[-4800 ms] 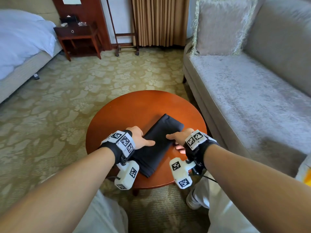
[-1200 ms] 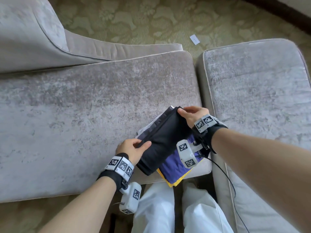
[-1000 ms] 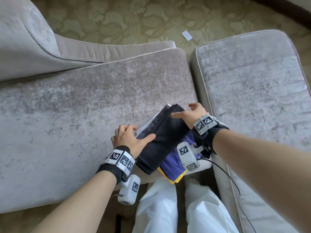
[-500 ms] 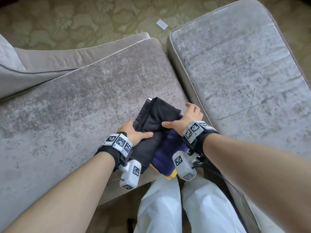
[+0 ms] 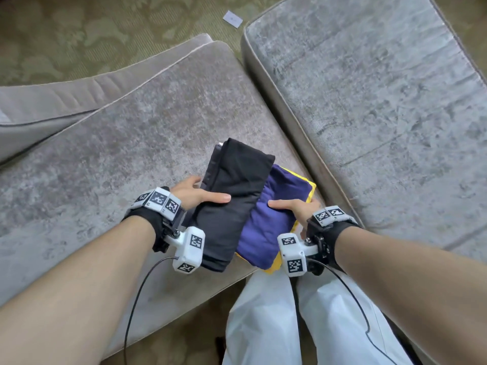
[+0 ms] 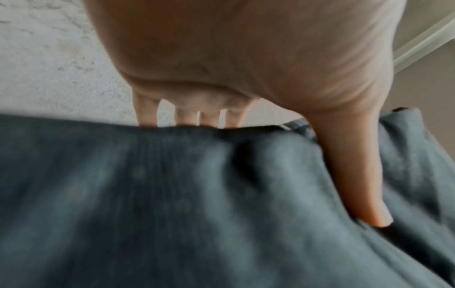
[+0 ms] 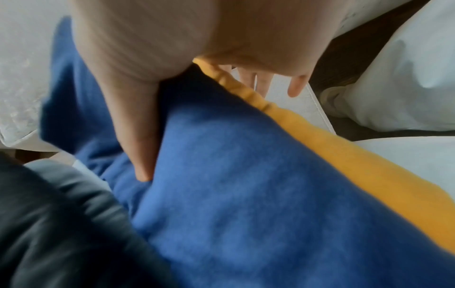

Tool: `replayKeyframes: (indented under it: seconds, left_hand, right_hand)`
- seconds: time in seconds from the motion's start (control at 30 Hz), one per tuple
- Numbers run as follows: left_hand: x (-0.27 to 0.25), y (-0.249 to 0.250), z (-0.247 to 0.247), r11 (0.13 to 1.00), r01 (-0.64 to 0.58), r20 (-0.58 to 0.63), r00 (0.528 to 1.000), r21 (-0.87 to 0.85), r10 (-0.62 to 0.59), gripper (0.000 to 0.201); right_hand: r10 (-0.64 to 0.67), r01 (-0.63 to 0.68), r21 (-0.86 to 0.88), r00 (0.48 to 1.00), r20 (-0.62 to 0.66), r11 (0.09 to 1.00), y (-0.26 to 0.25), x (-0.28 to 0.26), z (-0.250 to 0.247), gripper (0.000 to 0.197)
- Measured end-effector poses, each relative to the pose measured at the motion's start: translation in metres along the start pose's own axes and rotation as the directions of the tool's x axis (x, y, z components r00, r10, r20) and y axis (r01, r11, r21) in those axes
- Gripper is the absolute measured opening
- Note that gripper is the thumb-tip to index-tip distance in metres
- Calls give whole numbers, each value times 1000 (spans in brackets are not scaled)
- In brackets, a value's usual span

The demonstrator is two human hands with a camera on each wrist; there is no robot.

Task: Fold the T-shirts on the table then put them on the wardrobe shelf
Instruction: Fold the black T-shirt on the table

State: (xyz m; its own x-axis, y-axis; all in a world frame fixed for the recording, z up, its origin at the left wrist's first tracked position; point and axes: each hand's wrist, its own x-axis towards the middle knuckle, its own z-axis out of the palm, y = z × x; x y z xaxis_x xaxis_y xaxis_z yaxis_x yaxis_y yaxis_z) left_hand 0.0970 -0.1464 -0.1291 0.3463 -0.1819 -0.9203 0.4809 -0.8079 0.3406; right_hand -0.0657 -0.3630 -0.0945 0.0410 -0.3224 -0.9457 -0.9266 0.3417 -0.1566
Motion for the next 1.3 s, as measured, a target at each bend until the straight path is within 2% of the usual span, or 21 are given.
replayKeyframes:
  seconds: [0.13, 0.2, 0.27, 0.33, 0.37, 0.47, 0.57, 0.67, 0.73, 0.83, 0.97, 1.1, 1.2, 1.3]
  left_hand:
    - [-9, 11, 4, 995, -83, 75, 993, -51, 87, 96]
    - [-5, 11, 5, 994, -92, 95, 991, -56, 97, 87]
    - [5, 7, 6, 994, -92, 70, 993, -53, 96, 96]
    - [12, 4, 7, 991, -96, 77, 992, -88, 103, 106]
    - [13, 3, 8, 989, -100, 100, 989, -110, 111, 108]
    - [15, 2, 11, 983, -97, 150, 981, -156, 120, 102]
    - [14, 3, 11, 980, -103, 198, 971, -172, 137, 94]
    - [12, 5, 12, 975, -97, 258, 955, -199, 147, 75]
    - [11, 6, 13, 978, -86, 296, 945, -190, 140, 76]
    - [15, 2, 16, 983, -46, 316, 943, -180, 102, 84]
    - [19, -3, 18, 984, -56, 272, 957, -169, 101, 79]
    - [11, 2, 22, 966, -115, 223, 960, -231, 168, 70]
    - [13, 5, 20, 967, -132, 189, 966, -217, 175, 64]
    - [17, 7, 17, 971, -100, 243, 958, -217, 153, 74]
  right_hand:
    - [12, -19, 98, 997, 75, 995, 4, 18, 12, 68]
    - [50, -59, 94, 994, 92, 994, 6, 29, 14, 81]
    - [85, -97, 103, 990, 116, 990, 13, 44, 16, 95]
    - [105, -121, 100, 982, 154, 988, 17, 56, 16, 99]
    - [114, -131, 90, 978, 175, 987, 16, 56, 15, 96]
    - [94, -130, 135, 964, 248, 982, 10, 39, 13, 70]
    - [46, -103, 194, 959, 281, 976, 11, 37, 8, 72]
    - [14, -81, 229, 959, 282, 970, 10, 36, 1, 49]
    - [44, -109, 199, 951, 306, 974, 8, 33, -3, 43]
    - [99, -144, 138, 951, 291, 980, 8, 40, -4, 74]
    - [119, -159, 150, 961, 248, 976, 6, 41, -2, 76]
    - [131, -170, 157, 965, 229, 973, 10, 52, 0, 96]
    - [119, -158, 154, 965, 233, 975, 7, 50, 1, 87]
    - [114, -153, 158, 966, 234, 975, 4, 49, 1, 83]
